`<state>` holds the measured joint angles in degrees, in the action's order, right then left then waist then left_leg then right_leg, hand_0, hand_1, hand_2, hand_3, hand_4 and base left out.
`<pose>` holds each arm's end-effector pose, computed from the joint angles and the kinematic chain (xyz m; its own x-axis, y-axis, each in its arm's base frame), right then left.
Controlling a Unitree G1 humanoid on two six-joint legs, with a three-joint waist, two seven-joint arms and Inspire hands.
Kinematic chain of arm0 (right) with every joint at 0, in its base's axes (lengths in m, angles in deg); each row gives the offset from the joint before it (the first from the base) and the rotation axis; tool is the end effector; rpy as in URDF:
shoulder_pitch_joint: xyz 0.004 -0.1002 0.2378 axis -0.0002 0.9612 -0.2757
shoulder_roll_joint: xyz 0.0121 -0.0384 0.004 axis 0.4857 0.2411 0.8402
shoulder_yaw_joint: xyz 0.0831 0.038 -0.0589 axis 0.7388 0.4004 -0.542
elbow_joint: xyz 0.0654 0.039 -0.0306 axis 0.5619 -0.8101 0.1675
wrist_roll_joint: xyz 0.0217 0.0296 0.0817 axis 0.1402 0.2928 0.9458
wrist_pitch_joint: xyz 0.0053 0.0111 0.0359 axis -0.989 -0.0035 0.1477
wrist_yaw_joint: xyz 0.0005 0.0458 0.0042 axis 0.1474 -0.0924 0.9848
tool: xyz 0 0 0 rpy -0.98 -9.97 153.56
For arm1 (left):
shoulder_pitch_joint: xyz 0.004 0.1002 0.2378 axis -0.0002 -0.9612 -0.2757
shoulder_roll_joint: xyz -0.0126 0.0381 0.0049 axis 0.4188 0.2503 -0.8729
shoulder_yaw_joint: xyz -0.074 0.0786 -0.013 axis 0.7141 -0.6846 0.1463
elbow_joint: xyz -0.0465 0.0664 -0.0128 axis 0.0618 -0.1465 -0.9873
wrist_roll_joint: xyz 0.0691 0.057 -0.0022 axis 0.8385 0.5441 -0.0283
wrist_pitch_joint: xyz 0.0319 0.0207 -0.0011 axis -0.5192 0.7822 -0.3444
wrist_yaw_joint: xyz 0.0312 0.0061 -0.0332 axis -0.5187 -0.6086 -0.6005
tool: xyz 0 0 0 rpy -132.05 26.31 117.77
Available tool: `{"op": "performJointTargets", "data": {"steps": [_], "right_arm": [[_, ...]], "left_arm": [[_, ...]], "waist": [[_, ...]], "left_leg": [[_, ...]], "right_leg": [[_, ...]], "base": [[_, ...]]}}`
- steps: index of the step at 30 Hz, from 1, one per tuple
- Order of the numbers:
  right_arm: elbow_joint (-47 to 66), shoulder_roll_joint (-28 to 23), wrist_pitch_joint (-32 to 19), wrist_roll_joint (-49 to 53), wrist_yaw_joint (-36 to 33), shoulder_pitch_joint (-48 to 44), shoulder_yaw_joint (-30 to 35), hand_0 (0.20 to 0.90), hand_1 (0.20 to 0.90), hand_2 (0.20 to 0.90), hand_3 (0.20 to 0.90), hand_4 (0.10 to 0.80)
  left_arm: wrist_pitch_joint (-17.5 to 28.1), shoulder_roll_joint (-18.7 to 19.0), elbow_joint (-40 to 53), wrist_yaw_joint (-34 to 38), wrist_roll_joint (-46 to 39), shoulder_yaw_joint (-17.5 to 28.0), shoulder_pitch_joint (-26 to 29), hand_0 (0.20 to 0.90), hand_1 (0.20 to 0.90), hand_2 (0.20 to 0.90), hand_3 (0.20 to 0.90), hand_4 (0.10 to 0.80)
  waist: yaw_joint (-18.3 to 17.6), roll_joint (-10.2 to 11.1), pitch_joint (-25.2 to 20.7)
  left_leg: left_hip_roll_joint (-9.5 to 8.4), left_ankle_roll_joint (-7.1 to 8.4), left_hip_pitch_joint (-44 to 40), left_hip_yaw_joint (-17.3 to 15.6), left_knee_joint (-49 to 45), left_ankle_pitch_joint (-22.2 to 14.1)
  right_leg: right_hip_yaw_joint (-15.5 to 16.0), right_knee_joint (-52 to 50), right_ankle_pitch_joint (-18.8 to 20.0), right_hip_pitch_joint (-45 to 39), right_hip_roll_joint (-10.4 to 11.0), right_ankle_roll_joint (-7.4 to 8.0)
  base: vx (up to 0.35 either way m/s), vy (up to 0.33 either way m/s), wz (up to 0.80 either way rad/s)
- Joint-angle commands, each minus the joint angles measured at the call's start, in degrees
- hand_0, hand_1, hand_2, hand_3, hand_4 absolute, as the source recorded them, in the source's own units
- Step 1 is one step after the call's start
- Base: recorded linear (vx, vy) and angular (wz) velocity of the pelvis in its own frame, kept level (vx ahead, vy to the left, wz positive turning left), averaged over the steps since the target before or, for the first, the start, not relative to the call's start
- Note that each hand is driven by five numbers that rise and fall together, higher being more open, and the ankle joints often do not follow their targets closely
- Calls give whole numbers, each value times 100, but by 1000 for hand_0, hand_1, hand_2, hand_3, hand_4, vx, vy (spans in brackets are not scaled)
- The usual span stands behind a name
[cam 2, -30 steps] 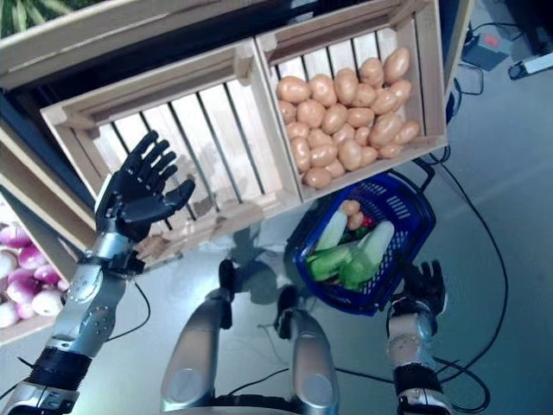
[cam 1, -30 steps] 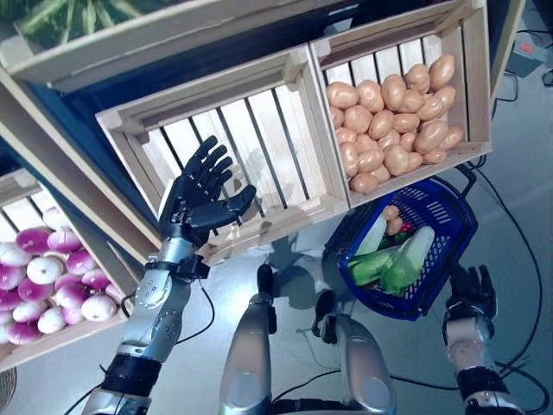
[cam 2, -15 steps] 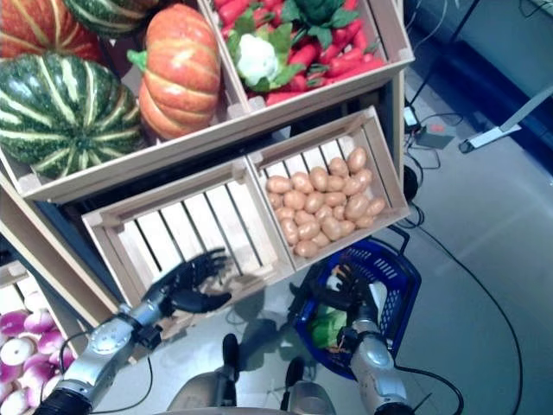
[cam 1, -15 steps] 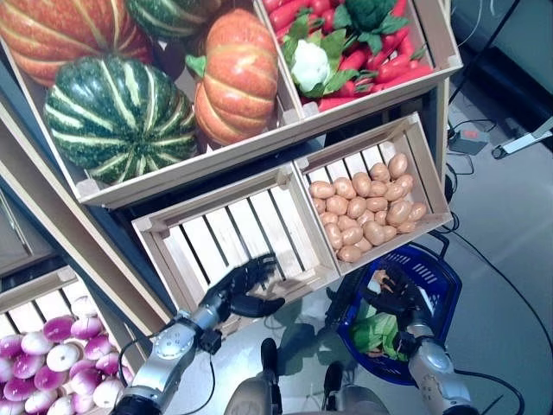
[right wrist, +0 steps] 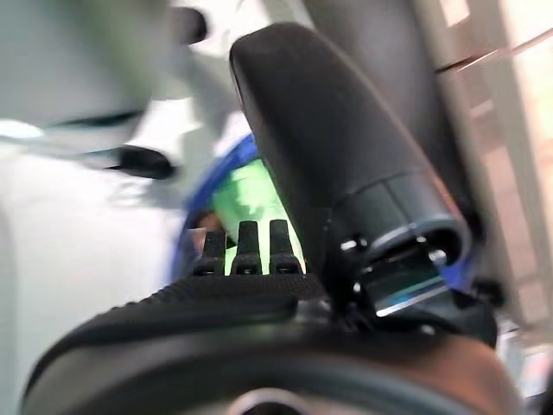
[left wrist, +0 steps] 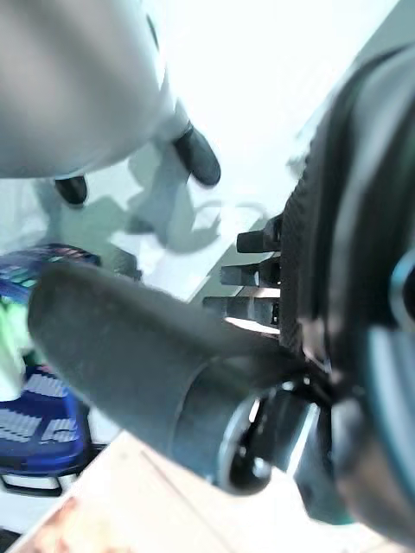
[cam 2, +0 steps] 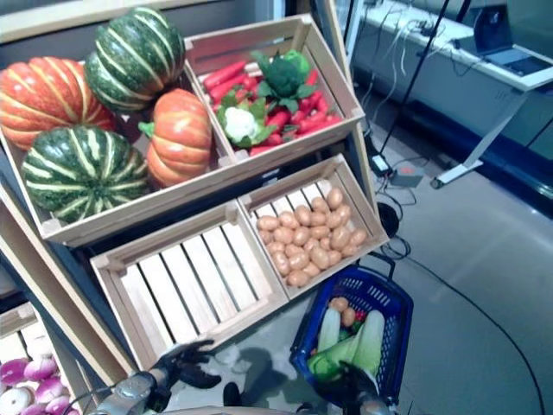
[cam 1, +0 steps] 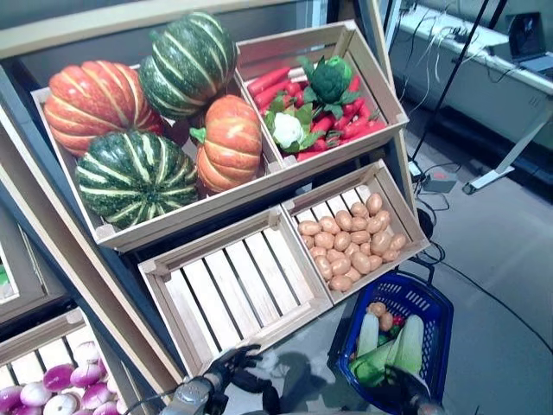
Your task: Put vegetables into the basket
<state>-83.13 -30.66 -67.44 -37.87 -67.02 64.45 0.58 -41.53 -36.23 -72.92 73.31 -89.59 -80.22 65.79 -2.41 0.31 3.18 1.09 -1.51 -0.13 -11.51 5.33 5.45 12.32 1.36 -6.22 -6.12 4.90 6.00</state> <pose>0.0567 -0.2212 -0.1111 0.3271 -0.2087 -0.9217 0.1433 0.9750 -0.1699 0.0995 0.2189 -0.0972 0.5329 -0.0898 -0.8414 0.2999 0.9498 0.0886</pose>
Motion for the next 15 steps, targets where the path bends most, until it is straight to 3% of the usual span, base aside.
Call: {"op": "performJointTargets", "data": {"steps": [1, 9, 15], "right_arm": [[-304, -31, 143, -64, -194, -237, 145, 900, 900, 900, 900, 800], [-700, 222, 47, -95, -38, -304, 157, 900, 900, 900, 900, 800], [-615, 288, -30, -158, 160, -351, 0, 900, 900, 900, 900, 800]], "left_arm": [[-105, -146, -630, 458, 459, 177, 293, 900, 900, 900, 900, 800], [-630, -424, -1288, 1145, 994, 364, 75, 900, 900, 900, 900, 800], [-907, -486, -1332, 1022, 1152, 270, 111, 900, 900, 900, 900, 800]], "waist": [[-76, -66, 82], [12, -54, -54], [1, -61, -97]], "left_leg": [[193, 280, -333, -67, -170, -652], [152, 241, -444, 109, -184, -727], [142, 231, -467, 149, -168, -733]], "right_leg": [[46, 89, 612, 298, 37, 5], [2, 76, 569, 188, 37, -30], [-32, 51, 555, 189, 30, -41]], "base": [[45, 12, -9], [45, 9, -1], [6, 2, 0]]}}
